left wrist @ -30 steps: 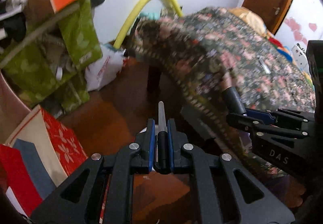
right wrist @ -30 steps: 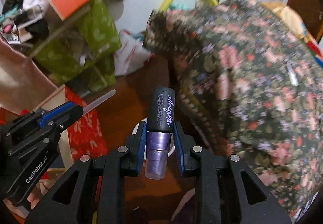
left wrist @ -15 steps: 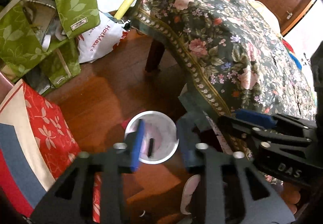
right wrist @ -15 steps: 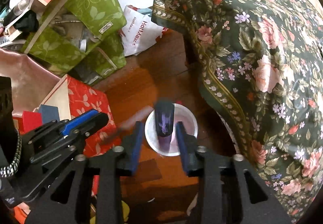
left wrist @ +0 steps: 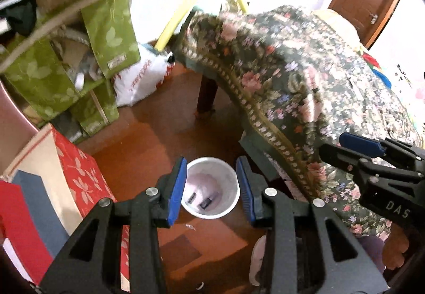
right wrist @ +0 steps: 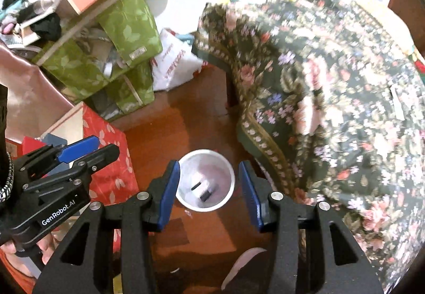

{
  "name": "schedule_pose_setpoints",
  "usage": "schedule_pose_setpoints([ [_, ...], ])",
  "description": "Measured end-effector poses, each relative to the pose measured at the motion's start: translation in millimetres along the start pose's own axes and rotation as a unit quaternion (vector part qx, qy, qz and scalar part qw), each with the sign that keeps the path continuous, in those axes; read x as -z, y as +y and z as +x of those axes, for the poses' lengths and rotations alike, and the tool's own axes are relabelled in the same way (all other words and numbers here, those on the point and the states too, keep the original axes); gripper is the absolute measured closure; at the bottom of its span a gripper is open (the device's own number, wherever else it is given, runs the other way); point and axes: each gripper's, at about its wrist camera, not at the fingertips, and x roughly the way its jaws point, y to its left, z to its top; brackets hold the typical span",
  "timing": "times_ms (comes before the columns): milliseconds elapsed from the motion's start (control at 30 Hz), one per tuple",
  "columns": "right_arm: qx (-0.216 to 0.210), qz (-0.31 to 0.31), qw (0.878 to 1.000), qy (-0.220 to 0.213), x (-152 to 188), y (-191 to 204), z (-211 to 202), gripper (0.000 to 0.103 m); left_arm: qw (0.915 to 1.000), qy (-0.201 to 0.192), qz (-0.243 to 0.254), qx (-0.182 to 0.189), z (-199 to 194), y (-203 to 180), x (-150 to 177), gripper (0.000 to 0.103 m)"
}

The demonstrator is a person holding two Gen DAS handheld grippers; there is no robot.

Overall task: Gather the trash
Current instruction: 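Open the left tool while the right tool opens, dropping both items into the white bin, then bring both open tools back over the quilt toward the white tube and tape roll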

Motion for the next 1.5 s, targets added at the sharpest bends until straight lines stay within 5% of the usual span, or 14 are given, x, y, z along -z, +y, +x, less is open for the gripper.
schedule_pose_setpoints([
  [433, 0.039, 0.032, 0.989, -0.138, 26, -39, -127, 0.060, 0.9920, -0.113, 0.051, 0.024, -108, -79, -9, 0.065],
  [700, 0.089, 0.070, 0.970, -0.216, 51, -90, -202, 0.060, 0.9808, -0.156, 0.097, 0.065, -141, -162, -13, 0.047],
  [933, 0.133, 0.130, 0.951, -0.246, 77, -153, -244, 0.059, 0.9740, -0.152, 0.128, 0.108, -129, -248, -19, 0.034],
  [1100, 0.183, 0.184, 0.933, -0.249, 102, -213, -261, 0.039, 0.9700, -0.135, 0.149, 0.137, -108, -309, -23, 0.028],
  [1200, 0.212, 0.199, 0.926, -0.241, 115, -240, -265, 0.038, 0.9673, -0.130, 0.164, 0.143, -93, -341, -26, 0.019],
  [1500, 0.272, 0.214, 0.914, -0.213, 144, -319, -258, 0.026, 0.9609, -0.096, 0.215, 0.145, -28, -419, -35, 0.018],
])
